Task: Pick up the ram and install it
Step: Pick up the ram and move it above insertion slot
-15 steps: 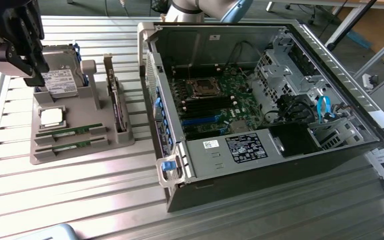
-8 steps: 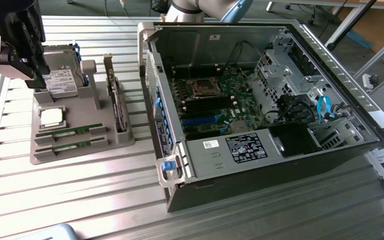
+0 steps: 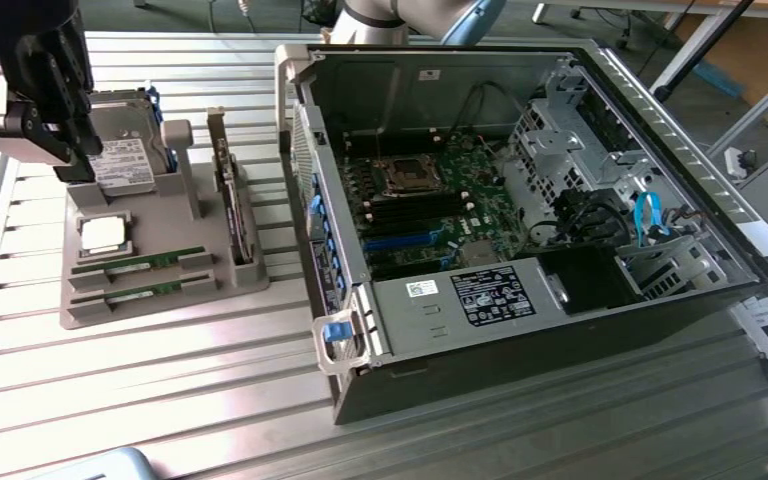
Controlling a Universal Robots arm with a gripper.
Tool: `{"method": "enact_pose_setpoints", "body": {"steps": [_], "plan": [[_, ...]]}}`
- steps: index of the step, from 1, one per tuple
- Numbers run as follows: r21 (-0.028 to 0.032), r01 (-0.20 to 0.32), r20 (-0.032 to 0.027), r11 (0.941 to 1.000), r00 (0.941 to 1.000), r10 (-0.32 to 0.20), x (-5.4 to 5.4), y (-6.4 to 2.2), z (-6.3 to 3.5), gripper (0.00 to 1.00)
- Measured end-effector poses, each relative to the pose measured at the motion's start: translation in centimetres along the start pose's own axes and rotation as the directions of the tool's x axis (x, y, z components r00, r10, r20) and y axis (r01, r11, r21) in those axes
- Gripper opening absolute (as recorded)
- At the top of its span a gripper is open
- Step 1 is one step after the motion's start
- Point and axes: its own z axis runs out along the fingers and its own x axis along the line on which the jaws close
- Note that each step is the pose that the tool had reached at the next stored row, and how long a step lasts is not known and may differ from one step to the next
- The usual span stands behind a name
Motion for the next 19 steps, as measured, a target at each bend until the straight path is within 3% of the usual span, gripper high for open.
{"method": "enact_pose_setpoints", "body": {"steps": [19], "plan": [[0.0, 0.0, 0.0, 1.0, 1.0, 0.0, 0.0, -0.01, 1.32, 0.36]]}}
